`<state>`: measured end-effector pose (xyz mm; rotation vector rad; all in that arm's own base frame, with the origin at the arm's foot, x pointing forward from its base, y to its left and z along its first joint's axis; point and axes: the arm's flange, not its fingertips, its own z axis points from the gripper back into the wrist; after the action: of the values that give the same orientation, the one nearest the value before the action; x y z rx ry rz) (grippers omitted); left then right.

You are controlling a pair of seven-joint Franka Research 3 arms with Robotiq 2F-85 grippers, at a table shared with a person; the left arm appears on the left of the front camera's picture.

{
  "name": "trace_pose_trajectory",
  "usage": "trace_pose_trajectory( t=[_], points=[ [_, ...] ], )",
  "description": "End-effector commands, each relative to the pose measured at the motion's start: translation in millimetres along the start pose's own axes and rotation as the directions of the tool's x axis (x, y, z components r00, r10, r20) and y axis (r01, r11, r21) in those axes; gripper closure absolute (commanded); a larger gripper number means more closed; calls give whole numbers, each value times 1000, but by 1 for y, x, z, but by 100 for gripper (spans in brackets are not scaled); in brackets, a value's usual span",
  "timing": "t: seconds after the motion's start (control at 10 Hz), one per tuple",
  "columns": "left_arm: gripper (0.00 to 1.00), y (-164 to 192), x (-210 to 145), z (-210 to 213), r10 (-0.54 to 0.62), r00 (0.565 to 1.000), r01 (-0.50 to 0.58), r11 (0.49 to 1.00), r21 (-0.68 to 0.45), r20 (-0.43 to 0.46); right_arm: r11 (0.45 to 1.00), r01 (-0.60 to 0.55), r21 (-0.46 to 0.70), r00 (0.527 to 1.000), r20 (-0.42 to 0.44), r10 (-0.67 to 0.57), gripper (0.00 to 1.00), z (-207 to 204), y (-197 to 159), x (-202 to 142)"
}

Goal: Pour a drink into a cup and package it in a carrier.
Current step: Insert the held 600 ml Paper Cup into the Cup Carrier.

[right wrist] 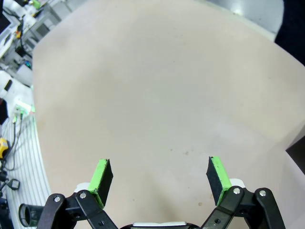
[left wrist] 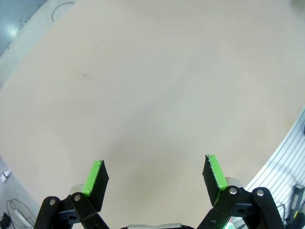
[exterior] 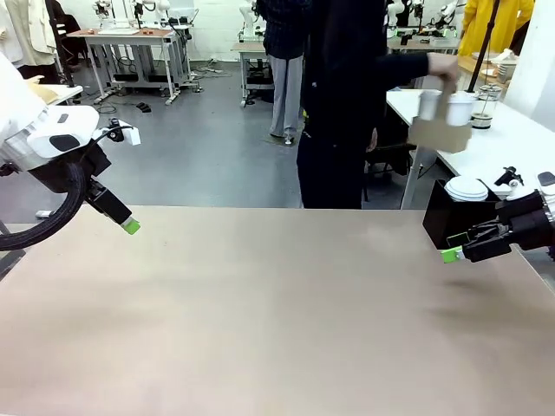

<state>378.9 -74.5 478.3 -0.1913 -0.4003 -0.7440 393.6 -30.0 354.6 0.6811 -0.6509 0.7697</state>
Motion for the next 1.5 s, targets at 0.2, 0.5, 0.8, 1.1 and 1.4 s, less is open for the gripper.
trace_pose_trajectory(
  t=[0.2, 0.5, 0.8, 1.1, 1.4],
  points=[
    [0, -1, 0, 1, 10, 1000, -10, 1000, 4, 0, 1000, 1, -3, 1000, -1, -1, 0, 0, 0, 0],
    [0, -1, 0, 1, 10, 1000, -10, 1000, 4, 0, 1000, 1, -3, 1000, -1, -1, 0, 0, 0, 0],
    [0, -1, 0, 1, 10, 1000, -10, 1000, 4, 0, 1000, 1, -3, 1000, -1, -1, 0, 0, 0, 0],
    [0, -1, 0, 1, 10, 1000, -10, 1000, 4, 0, 1000, 1, -3, 1000, -1, -1, 0, 0, 0, 0],
    [0, -1, 0, 1, 10, 1000, -10, 1000, 4, 0, 1000, 1, -3, 1000, -1, -1, 0, 0, 0, 0]
  ],
)
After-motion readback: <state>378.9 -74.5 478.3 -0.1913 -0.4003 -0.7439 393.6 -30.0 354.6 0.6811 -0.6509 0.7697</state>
